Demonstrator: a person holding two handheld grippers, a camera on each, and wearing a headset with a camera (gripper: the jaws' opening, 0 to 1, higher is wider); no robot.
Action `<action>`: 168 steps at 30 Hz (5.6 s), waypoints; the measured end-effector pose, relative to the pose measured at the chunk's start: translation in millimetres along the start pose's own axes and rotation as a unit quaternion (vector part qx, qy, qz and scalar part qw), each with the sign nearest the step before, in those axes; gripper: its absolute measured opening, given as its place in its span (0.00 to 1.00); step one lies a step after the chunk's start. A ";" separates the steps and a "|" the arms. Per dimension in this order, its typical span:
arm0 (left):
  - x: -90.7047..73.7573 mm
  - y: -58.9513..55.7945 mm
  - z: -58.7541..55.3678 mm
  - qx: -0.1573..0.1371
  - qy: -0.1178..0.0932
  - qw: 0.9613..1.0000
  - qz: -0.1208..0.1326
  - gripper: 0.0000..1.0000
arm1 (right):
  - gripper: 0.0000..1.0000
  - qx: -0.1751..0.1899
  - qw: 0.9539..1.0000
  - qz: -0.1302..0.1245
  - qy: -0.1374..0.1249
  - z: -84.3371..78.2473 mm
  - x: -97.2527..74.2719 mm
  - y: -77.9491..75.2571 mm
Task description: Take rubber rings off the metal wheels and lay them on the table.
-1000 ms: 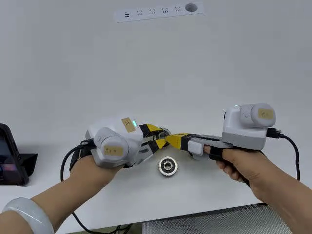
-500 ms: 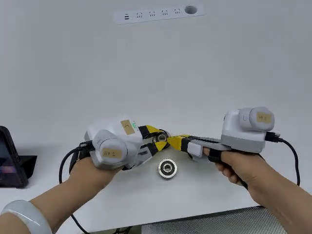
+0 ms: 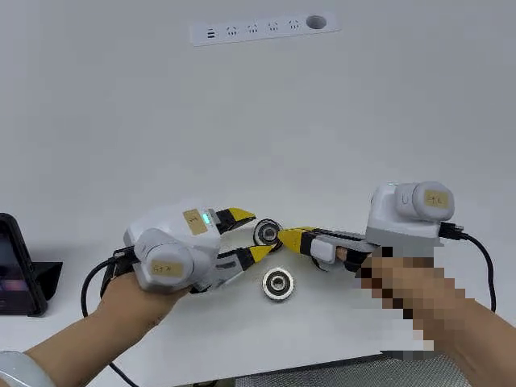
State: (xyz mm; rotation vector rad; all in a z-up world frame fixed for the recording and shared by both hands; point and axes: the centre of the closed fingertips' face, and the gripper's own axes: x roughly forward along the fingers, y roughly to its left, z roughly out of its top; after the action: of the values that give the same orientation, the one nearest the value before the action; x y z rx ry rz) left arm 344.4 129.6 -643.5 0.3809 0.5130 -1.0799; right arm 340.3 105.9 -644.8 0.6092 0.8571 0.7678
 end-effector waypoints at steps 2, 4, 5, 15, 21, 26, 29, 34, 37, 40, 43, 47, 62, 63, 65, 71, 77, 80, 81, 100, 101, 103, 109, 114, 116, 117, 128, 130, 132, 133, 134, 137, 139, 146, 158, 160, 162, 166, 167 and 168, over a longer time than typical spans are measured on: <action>-1.6 1.3 -2.3 -0.003 0.002 1.000 0.002 0.32 | 0.02 -0.001 1.000 0.001 0.000 0.1 -0.3 1.1; -3.2 1.7 -3.2 -0.006 0.001 1.000 0.003 0.35 | 0.02 -0.001 1.000 0.002 -0.001 0.0 -0.1 1.9; -3.6 1.8 -3.6 -0.007 0.002 1.000 0.004 0.36 | 0.02 -0.001 1.000 0.002 -0.001 0.0 0.0 2.3; -9.2 -0.7 -10.3 -0.024 -0.001 1.000 0.005 0.48 | 0.02 0.000 1.000 0.017 -0.006 0.5 -0.6 14.7; -14.4 -1.4 -13.8 -0.036 -0.004 0.999 0.005 0.50 | 0.02 0.007 0.999 0.033 -0.017 1.6 -7.1 29.4; -17.0 -0.5 -18.1 -0.041 0.000 0.999 0.008 0.49 | 0.02 0.004 0.999 0.038 -0.022 0.9 -16.4 37.0; -17.9 -0.7 -19.2 -0.043 0.000 0.999 0.009 0.49 | 0.02 0.004 0.999 0.036 -0.029 1.4 -25.2 36.8; -18.1 -1.6 -19.8 -0.044 0.000 0.999 0.009 0.48 | 0.02 0.012 0.999 0.019 -0.040 1.7 -41.4 25.8; -17.7 -2.4 -19.5 -0.044 0.000 0.999 0.007 0.48 | 0.02 0.020 0.999 0.004 -0.044 0.6 -50.2 14.5; -17.3 -2.7 -19.0 -0.044 0.000 0.999 0.008 0.47 | 0.02 0.029 0.998 -0.013 -0.045 -2.7 -57.5 1.4; -17.3 -2.7 -18.8 -0.044 0.000 0.999 0.008 0.47 | 0.02 0.038 0.998 -0.032 -0.042 -8.0 -63.1 -13.0; -17.8 -2.4 -20.0 -0.046 0.000 0.999 0.009 0.46 | 0.02 0.051 0.997 -0.050 -0.038 -13.3 -66.7 -26.2; -18.0 -3.9 -21.3 -0.047 0.003 0.999 0.007 0.46 | 0.10 -0.007 0.995 -0.103 -0.001 -20.9 -71.3 -42.9; -17.6 -4.0 -20.8 -0.047 0.003 0.999 0.006 0.45 | 0.10 -0.020 0.994 -0.107 0.003 -21.0 -72.7 -43.5; -17.2 -4.2 -20.0 -0.046 0.002 0.999 0.006 0.45 | 0.11 -0.028 0.993 -0.112 0.006 -21.6 -74.4 -45.9; -15.2 -4.4 -13.4 -0.046 -0.005 0.999 0.003 0.43 | 0.16 -0.052 0.990 -0.128 -0.017 -8.3 -82.1 -48.7; -9.9 -4.7 -3.0 -0.043 -0.012 0.999 -0.002 0.36 | 0.16 -0.047 0.992 -0.110 -0.030 3.8 -71.4 -40.3; -6.5 -5.7 2.2 -0.041 -0.016 0.999 -0.006 0.31 | 0.16 -0.050 0.993 -0.099 -0.028 6.4 -63.0 -34.1; -4.8 -6.1 4.1 -0.040 -0.016 0.999 -0.007 0.30 | 0.16 -0.051 0.994 -0.094 -0.027 7.5 -58.8 -31.9; 14.4 -6.5 3.0 -0.026 0.013 1.000 -0.011 0.19 | 0.16 -0.055 0.997 -0.049 0.002 3.7 -16.6 -13.3; 15.3 -7.0 2.8 -0.027 0.014 0.999 -0.013 0.19 | 0.16 -0.054 0.997 -0.048 0.003 3.2 -15.2 -13.7; 16.9 -7.3 1.0 -0.024 0.020 0.999 -0.014 0.18 | 0.16 -0.050 0.998 -0.046 0.004 2.8 -13.6 -13.3; 18.8 -7.1 3.0 -0.022 0.018 0.999 -0.017 0.16 | 0.17 -0.040 0.998 -0.042 0.002 4.7 -8.6 -15.1; 19.0 -8.5 2.6 -0.012 0.020 1.000 -0.019 0.14 | 0.18 -0.031 0.999 -0.037 0.003 4.8 -3.7 -16.1; 19.2 -8.3 2.6 -0.012 0.019 1.000 -0.020 0.14 | 0.18 -0.026 0.999 -0.035 0.004 4.4 -1.3 -17.4; 19.2 -8.2 2.6 -0.012 0.019 1.000 -0.020 0.14 | 0.18 -0.024 0.999 -0.034 0.005 3.9 -0.3 -17.5; 19.4 -8.1 2.5 -0.013 0.017 1.000 -0.017 0.14 | 0.20 -0.002 1.000 -0.023 0.015 -1.2 10.9 -16.6; 19.5 -8.0 2.4 -0.014 0.016 1.000 -0.017 0.14 | 0.20 0.006 1.000 -0.020 0.013 -1.1 11.8 -16.3; 19.6 -7.8 2.2 -0.014 0.015 1.000 -0.016 0.14 | 0.20 0.020 1.000 -0.015 0.014 -1.6 11.7 -15.2; 19.7 -7.6 2.3 -0.015 0.015 1.000 -0.016 0.14 | 0.21 0.026 1.000 -0.013 0.012 -1.2 11.4 -15.1; 19.4 -7.7 2.6 -0.015 0.014 1.000 -0.016 0.14 | 0.21 0.030 0.999 -0.011 0.013 -1.7 11.1 -14.7; 19.4 -7.6 2.4 -0.015 0.014 1.000 -0.016 0.14 | 0.21 0.044 0.999 -0.006 0.016 -3.4 8.6 -12.9; 19.2 -7.7 2.7 -0.015 0.014 1.000 -0.016 0.14 | 0.20 0.048 0.999 -0.002 0.015 -3.9 6.9 -11.2; 19.3 -7.4 2.3 -0.015 0.014 1.000 -0.016 0.14 | 0.17 0.042 0.999 -0.006 0.015 -4.6 3.4 -10.4; 19.2 -7.8 2.4 -0.016 0.014 1.000 -0.016 0.14 | 0.03 0.028 0.999 -0.020 0.013 -2.6 1.7 -17.1; 19.1 -7.8 2.5 -0.016 0.013 1.000 -0.016 0.14 | 0.02 0.020 0.999 -0.023 0.014 -2.0 2.4 -15.8; 19.1 -7.7 2.5 -0.017 0.013 1.000 -0.016 0.14 | 0.02 0.017 0.999 -0.024 0.014 -1.6 2.1 -16.3; 19.2 -7.6 2.4 -0.017 0.014 1.000 -0.016 0.13 | 0.02 0.012 1.000 -0.023 0.012 -0.3 2.6 -15.0; 19.2 -7.5 2.4 -0.017 0.014 1.000 -0.016 0.13 | 0.02 0.012 1.000 -0.021 0.012 -0.1 2.8 -13.9; 19.3 -7.4 2.2 -0.017 0.014 1.000 -0.015 0.13 | 0.02 0.011 1.000 -0.020 0.013 0.4 3.5 -12.1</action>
State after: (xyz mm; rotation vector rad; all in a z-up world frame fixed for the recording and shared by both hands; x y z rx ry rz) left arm 345.4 111.1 -653.1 0.3597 0.5642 -1.0953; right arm 346.3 101.5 -655.0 0.6004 0.8993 0.7321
